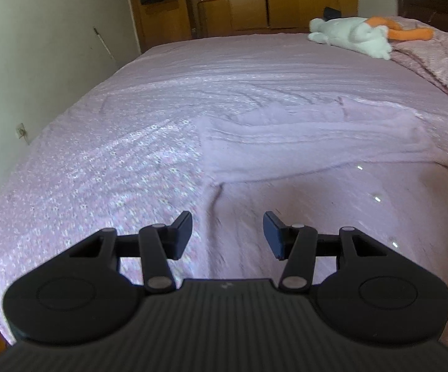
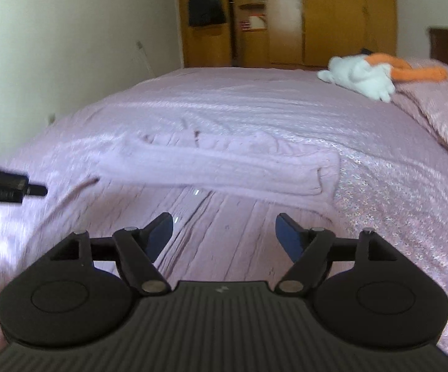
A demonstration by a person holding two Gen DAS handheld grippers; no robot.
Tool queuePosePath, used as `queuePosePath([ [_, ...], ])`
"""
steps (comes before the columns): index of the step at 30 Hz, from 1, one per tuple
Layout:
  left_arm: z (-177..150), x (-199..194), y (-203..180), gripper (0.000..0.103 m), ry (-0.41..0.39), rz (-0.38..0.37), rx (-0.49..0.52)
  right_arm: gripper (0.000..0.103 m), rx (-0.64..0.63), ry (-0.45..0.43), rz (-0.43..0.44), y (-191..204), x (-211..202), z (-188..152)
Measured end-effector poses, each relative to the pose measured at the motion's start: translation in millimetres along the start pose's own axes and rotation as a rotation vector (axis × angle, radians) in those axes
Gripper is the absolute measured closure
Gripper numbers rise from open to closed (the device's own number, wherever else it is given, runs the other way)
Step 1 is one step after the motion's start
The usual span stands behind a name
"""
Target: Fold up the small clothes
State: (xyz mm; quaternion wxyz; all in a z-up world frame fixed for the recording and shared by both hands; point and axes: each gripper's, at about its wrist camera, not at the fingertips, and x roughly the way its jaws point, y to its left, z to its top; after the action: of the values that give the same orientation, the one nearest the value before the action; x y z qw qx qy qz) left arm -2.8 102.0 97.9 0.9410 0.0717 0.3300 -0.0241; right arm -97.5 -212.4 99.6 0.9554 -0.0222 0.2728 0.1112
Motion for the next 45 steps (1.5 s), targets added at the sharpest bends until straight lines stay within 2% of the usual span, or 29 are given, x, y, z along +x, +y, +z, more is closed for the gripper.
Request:
queuePosePath([
  [4,-16.6,-14.4,-10.4,0.05,0.0,-0.01,0.023,0.023,-0.057,0.038,0.001,14.3,-6.9,-22.5],
  [12,-48.4,-21.3,-26.7,0.049,0.082,-0.065,0.011,0.015,-0.245,0.135,-0.009,39.8,-4.6,-74.9],
  [14,-56.1,-21.1,-30.9,0.044,0.102,-0.079,0.026,0.014,-0.309,0.169,-0.002,46.6,-2.2,-86.6],
  [18,-68.8,-19.0,-43.8,0.043,0.148,-0.139,0.069,0.014,-0.409,0.251,-0.015,55.9,10.8,-103.5],
  [23,-82.0,-13.7,-61.5,0.043,0.195,-0.193,0.129,0.014,-0.434,0.322,-0.057,56.3,29.5,-116.2],
  [28,-91.8,-9.2,-76.8,0.041,0.228,-0.229,0.226,0.014,-0.369,0.274,-0.088,49.2,34.1,-112.9],
  [30,-96.7,-6.9,-83.1,0.035,0.239,-0.229,0.252,0.014,-0.334,0.249,-0.114,46.1,36.7,-108.1],
  [31,-99.1,-7.4,-85.8,0.027,0.241,-0.231,0.261,0.014,-0.321,0.24,-0.121,44.9,37.8,-106.2],
  [37,-112.2,-3.2,-102.6,0.027,0.26,-0.306,0.357,0.014,-0.212,0.156,-0.184,36.0,32.0,-95.5],
  [41,-121.4,-2.8,-112.7,0.027,0.222,-0.232,0.421,0.014,-0.144,0.11,-0.196,27.9,28.2,-89.4],
  [45,-123.5,-3.7,-113.2,0.027,0.122,-0.09,0.46,0.014,-0.117,0.072,-0.201,24.6,24.1,-88.0],
])
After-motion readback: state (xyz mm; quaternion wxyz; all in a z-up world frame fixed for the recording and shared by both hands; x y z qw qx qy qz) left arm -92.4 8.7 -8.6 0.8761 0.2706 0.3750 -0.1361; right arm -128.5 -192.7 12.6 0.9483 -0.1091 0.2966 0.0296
